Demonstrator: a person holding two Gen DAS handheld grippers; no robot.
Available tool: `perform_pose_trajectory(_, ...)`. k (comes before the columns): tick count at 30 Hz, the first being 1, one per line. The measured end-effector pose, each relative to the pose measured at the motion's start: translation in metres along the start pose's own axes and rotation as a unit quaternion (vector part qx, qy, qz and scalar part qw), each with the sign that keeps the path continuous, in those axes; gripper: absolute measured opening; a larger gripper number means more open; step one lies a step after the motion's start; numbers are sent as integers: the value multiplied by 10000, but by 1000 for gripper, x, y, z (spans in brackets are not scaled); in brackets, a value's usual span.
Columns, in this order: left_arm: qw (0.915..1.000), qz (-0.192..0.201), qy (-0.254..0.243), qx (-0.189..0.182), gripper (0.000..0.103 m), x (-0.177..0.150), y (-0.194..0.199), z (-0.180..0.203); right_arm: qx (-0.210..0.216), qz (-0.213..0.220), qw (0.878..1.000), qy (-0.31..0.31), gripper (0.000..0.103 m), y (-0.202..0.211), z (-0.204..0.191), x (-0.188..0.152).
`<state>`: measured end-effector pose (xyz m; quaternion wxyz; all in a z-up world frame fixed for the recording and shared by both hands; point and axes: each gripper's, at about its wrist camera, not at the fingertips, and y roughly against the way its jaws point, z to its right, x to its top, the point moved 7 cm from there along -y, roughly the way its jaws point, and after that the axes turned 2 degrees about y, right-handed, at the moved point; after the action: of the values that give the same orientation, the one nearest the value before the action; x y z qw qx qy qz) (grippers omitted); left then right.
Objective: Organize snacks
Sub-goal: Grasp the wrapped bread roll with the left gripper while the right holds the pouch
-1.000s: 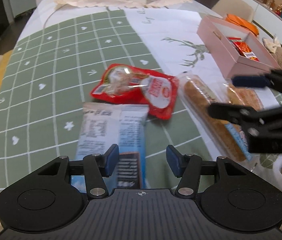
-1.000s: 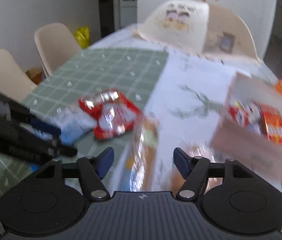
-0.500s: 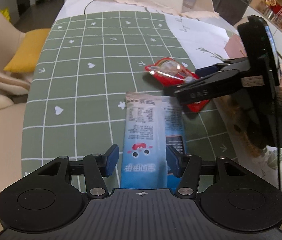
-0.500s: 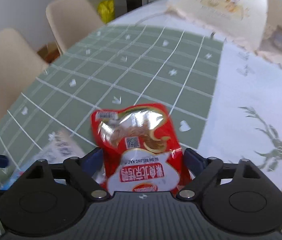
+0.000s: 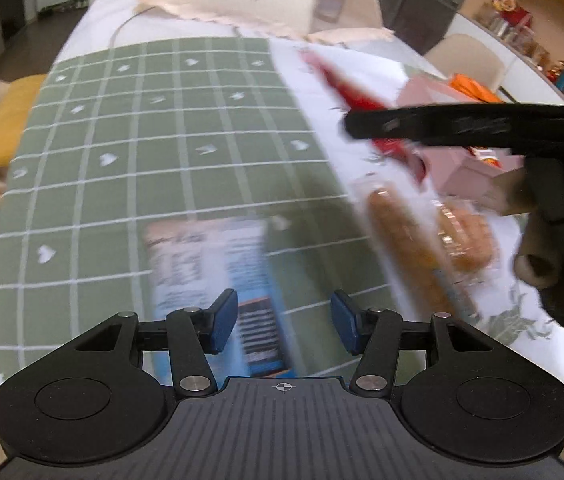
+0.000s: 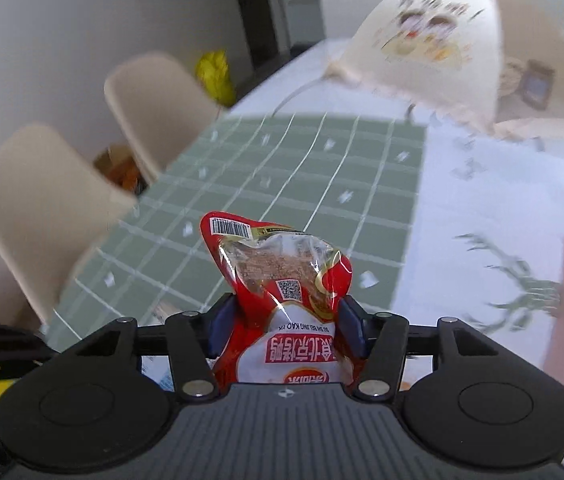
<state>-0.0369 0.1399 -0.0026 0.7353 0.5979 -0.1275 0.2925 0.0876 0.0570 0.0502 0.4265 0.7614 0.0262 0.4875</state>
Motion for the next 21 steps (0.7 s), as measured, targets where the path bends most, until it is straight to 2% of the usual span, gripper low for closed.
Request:
perform_pose_trajectory(2, 9999, -10, -80, -144, 56, 6, -4, 16, -234, 255, 9994, -84, 56, 30, 14, -1)
perform_pose_trajectory(6, 9975, -78, -421, -565, 56, 12, -13, 62, -1279, 441, 9907, -105, 57, 83, 56, -30)
perform_pose_trajectory(10, 9916, -148, -846, -972, 56, 19, -26, 116, -1877, 214, 9809, -464, 58, 115, 95, -84)
perform_pose_trajectory(13, 9880, -213, -990, -1166, 56, 25, -48, 152, -2355, -85, 9675, -921, 60, 127, 122, -133)
perform_pose_trajectory(15, 9891, -184, -980, -1079, 56, 32, -66, 171, -2559, -269, 9577, -1293, 68, 129, 138, -162)
perform_pose_trajectory(17, 9918, -169, -983, -806, 56, 38, -85, 183, -2481, -302, 9565, -1504, 68, 129, 142, -180)
perform_pose_trajectory(21, 9897, -226, -1351, -408, 57, 39, -113, 206, -2774, -372, 9488, -1464, 79, 126, 135, -201)
